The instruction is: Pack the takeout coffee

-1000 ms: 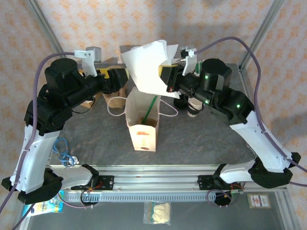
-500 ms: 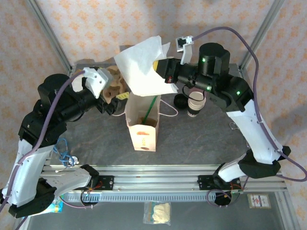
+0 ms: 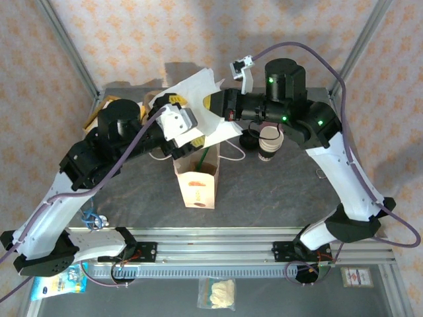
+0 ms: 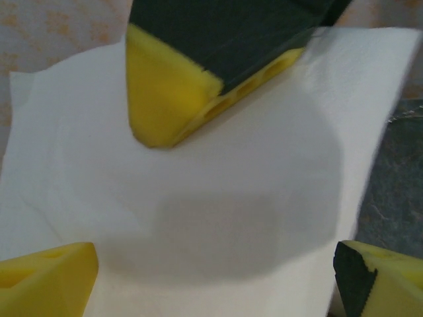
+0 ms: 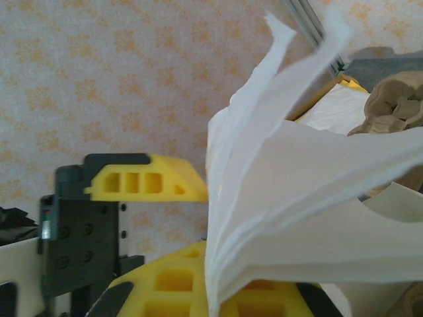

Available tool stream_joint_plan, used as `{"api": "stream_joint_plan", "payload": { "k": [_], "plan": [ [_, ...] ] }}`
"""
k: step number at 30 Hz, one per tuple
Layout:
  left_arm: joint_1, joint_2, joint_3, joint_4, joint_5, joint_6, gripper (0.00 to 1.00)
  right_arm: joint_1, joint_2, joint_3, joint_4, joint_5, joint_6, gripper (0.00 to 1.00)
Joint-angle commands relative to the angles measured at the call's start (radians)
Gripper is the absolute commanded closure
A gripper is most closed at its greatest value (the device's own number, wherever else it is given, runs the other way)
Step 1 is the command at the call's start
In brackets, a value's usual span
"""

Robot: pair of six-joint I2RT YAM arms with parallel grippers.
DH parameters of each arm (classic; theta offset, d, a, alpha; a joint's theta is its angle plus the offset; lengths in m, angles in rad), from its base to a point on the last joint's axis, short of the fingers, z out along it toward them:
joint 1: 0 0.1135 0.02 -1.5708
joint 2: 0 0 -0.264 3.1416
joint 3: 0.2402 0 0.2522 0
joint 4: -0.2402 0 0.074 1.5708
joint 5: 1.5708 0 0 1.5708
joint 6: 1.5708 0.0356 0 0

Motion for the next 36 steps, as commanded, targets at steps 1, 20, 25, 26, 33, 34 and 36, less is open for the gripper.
{"api": "stream_joint_plan", "payload": {
  "k": [1,20,25,26,33,34,36],
  "plan": [
    [-0.004,-0.04,-0.058,0.181,-0.105,-0.071,0.06,-0.002,-0.004,0.021,0.022,-0.031,0.005,1.0],
    [-0.006,-0.003,-0.097,0.197,-0.036,-0.19,0.22,-0.002,-0.072,-0.063,0.132,-0.04,0.015,1.0],
    [-0.005,0.007,-0.086,0.162,-0.032,-0.201,0.14,-0.001,-0.074,-0.061,0.147,-0.031,0.019,1.0],
    [-0.006,0.013,-0.082,0.152,-0.032,-0.208,0.14,-0.002,-0.074,-0.062,0.15,-0.032,0.019,1.0],
    [-0.007,0.027,-0.094,0.187,0.007,-0.24,0.32,-0.002,-0.077,-0.076,0.157,-0.034,0.019,1.0],
    [-0.006,0.029,-0.093,0.193,0.007,-0.245,0.37,-0.002,-0.078,-0.079,0.157,-0.033,0.018,1.0],
    [-0.007,0.03,-0.095,0.2,0.006,-0.251,0.51,-0.001,-0.081,-0.082,0.152,-0.024,0.009,1.0]
  ]
}}
